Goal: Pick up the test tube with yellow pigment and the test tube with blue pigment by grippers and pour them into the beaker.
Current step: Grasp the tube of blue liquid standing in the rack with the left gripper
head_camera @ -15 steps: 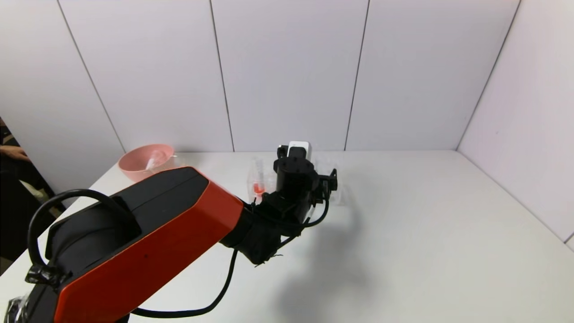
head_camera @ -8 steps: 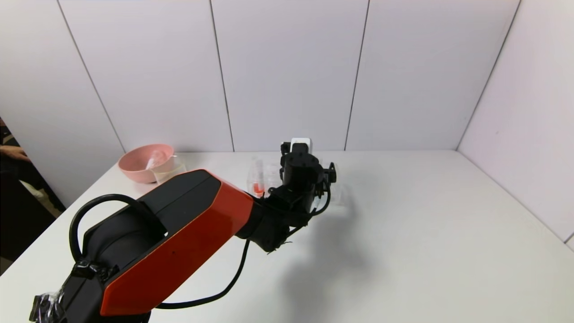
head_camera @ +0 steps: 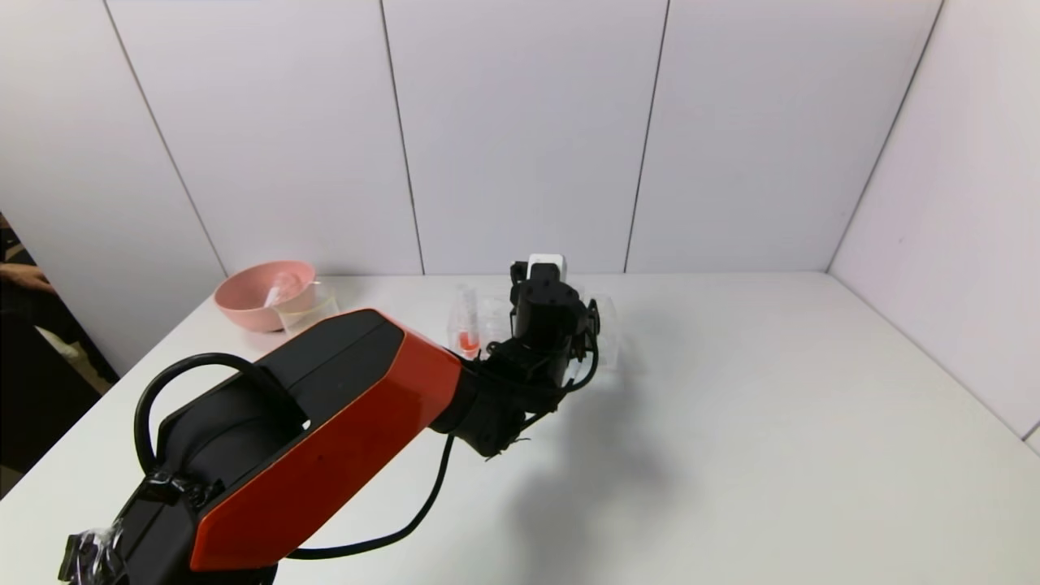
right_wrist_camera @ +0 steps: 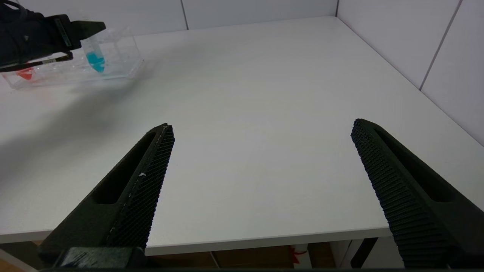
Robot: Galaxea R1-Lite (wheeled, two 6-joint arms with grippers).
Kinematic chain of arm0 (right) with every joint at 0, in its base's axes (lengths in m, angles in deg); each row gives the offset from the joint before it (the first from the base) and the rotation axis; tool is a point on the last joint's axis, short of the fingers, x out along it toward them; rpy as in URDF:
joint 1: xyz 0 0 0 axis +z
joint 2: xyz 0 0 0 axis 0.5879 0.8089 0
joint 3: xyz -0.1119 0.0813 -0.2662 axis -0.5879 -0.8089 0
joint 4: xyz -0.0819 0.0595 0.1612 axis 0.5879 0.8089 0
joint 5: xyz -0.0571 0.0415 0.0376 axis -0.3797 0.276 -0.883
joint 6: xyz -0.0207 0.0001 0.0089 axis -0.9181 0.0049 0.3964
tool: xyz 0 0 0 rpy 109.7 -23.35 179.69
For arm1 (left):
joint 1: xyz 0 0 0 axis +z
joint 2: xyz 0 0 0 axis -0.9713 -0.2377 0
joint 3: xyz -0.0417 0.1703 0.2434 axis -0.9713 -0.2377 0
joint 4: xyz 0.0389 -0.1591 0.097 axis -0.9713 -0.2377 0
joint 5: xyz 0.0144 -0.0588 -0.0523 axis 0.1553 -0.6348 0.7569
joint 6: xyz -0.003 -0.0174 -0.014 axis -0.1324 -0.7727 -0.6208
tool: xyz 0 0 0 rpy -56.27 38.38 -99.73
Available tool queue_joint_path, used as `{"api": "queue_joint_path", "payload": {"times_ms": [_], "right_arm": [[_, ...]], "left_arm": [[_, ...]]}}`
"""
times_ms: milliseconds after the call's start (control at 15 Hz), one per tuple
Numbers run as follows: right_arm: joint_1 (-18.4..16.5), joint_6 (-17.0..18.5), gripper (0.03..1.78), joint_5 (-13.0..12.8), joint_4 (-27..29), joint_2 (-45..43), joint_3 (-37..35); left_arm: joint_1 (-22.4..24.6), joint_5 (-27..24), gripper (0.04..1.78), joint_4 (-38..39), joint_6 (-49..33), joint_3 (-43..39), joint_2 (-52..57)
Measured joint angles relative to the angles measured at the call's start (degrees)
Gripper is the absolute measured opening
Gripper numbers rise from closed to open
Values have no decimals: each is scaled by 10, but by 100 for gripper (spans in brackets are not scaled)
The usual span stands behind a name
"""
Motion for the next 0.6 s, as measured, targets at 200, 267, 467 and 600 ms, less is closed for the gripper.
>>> {"api": "queue_joint_path", "payload": {"times_ms": [200, 267, 467, 600], "right_arm": [[0, 0, 171, 0, 0, 0, 0], [0, 0, 171, 0, 0, 0, 0], [0, 0, 171, 0, 0, 0, 0], [0, 0, 171, 0, 0, 0, 0]], "left_arm": [[-1, -1, 90, -1, 0, 1, 1], [-2, -1, 71, -1, 0, 1, 1], [-1, -2, 45, -3, 1, 2, 2], [-1, -2, 45, -8, 1, 3, 3]]}}
